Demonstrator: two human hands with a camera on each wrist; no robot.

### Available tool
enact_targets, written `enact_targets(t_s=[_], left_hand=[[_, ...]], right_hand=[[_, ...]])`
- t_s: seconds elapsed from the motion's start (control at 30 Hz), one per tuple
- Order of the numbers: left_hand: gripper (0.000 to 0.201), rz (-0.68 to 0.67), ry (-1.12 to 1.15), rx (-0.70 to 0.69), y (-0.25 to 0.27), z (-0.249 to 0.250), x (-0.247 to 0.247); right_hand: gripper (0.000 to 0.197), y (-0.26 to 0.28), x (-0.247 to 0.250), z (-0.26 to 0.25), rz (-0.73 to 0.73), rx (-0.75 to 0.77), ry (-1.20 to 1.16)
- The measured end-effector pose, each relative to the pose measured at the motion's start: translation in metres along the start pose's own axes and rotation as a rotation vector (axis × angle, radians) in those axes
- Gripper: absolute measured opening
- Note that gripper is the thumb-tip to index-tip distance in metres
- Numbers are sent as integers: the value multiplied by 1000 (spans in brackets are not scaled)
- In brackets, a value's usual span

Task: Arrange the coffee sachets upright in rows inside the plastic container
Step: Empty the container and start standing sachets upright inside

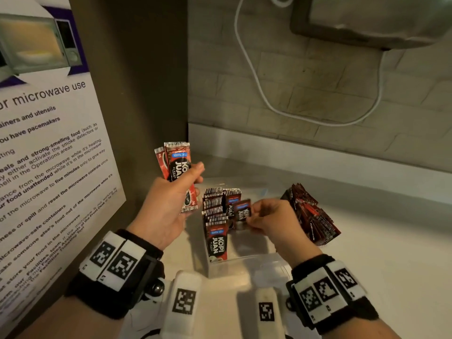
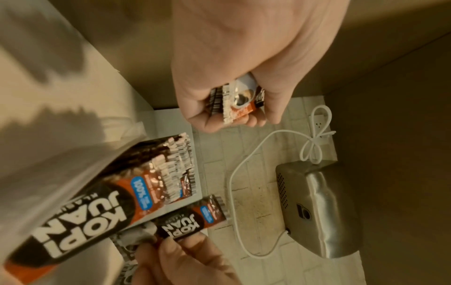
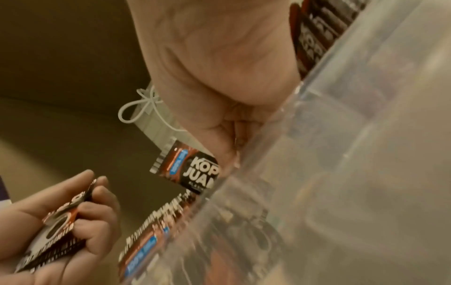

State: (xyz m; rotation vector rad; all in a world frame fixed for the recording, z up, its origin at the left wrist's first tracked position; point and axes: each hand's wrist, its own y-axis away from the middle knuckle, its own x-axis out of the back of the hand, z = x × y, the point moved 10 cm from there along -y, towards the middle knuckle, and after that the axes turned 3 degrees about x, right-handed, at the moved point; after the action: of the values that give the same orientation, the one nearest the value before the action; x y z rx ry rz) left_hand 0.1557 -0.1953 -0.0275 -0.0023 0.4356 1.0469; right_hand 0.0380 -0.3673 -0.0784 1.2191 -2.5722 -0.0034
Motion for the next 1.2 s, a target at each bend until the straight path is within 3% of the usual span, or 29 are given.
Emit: enact_targets(t_s=[0.13, 0.47, 0.8, 0.97, 1.1, 1.2], left_hand=[[12, 18, 7, 29, -2, -9, 4], [16, 21, -3, 29, -5, -10, 3], [15, 17, 2, 27, -5, -11, 1], [17, 30, 14, 34, -6, -9, 1], [20, 39, 39, 35, -3, -6, 2], [14, -28, 36, 23, 4, -3, -6]], right_hand=[[29, -9, -17, 11, -20, -80, -87], [28, -22, -19, 28, 62, -143, -19], [29, -23, -20, 25, 61, -87, 38], [35, -18, -7, 21, 143, -63, 5], [30, -7, 10, -7, 222, 73, -63], [23, 1, 14, -33, 206, 163, -156]])
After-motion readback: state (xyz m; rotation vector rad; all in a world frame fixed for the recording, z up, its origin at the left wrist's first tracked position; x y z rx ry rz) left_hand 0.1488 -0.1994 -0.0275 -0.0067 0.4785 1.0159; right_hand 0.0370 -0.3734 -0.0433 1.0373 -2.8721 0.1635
